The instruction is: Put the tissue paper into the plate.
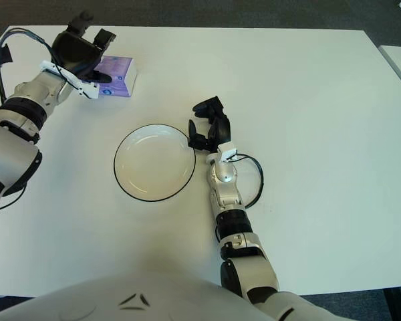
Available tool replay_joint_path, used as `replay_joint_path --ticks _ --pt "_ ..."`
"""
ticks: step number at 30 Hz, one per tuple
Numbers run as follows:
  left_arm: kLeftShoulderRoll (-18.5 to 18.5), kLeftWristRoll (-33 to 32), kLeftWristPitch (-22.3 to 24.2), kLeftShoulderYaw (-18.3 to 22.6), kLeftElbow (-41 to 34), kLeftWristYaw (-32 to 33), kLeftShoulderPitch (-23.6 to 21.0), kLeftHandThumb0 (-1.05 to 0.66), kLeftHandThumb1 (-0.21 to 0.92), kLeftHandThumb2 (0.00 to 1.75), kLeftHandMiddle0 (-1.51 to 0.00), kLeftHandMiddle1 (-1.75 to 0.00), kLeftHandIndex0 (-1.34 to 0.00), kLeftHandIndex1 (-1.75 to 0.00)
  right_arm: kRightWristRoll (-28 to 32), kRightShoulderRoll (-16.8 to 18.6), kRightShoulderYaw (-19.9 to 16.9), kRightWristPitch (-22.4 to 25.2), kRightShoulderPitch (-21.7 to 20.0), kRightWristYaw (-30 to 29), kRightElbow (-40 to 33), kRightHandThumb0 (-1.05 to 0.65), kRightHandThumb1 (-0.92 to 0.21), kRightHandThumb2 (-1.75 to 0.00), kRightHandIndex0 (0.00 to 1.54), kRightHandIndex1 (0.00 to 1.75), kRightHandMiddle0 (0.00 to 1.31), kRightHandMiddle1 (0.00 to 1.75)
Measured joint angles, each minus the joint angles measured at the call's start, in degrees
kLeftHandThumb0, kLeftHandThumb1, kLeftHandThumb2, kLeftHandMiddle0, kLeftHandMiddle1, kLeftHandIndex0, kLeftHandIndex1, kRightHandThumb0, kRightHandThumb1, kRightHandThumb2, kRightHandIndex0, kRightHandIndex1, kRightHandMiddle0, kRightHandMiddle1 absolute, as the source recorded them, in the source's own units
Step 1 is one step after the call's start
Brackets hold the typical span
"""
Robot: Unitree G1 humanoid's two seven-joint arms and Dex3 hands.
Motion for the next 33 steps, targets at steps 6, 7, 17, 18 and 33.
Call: replay_joint_path --ticks 6,7,17,18,33 --pt "-0.7 -1.4 -0.8 0.6 0.4 -3.8 0.7 -0.98 0.92 0.33 -0.20 -0.02 0.00 -0.67 0.0 0.0 0.0 0.0 0.0 -0.1 0.0 -0.01 -0.41 -1.13 0.63 1.63 0.38 1.61" --pt "-0.8 -1.5 -0.8 0.6 0.4 -4.3 0.8 -0.98 0.92 0.33 -0.21 -0.03 0.00 -0.68 -0.1 0.0 0.0 0.0 0.0 -0.1 0.0 -0.01 -0.41 -1.13 0.63 1.63 0.38 1.61" --pt "-1.5 -2.0 -0.1 0.5 0.8 -9.1 1.3 -1.04 0.92 0.31 -0.28 -0.05 0.00 -0.74 -0.1 0.0 -0.1 -0.2 0.0 -0.1 0.0 -0.01 -0.41 -1.13 0.63 1.63 0.38 1.61" --pt "-1.6 -2.0 0.1 0.5 0.8 -9.9 1.3 -1.04 0.92 0.30 -0.28 -0.05 0.00 -0.74 -0.1 0.0 -0.1 -0.2 0.0 -0.1 0.0 -0.01 -0.41 -1.13 0.63 1.63 0.38 1.61" --pt "-1.6 -2.2 4.8 0.3 0.8 -18.6 1.3 -1.05 0.92 0.17 -0.27 -0.02 0.00 -0.73 -0.1 0.0 -0.1 -1.8 0.0 0.2 0.2 -0.01 -0.42 -1.12 0.63 1.62 0.37 1.62"
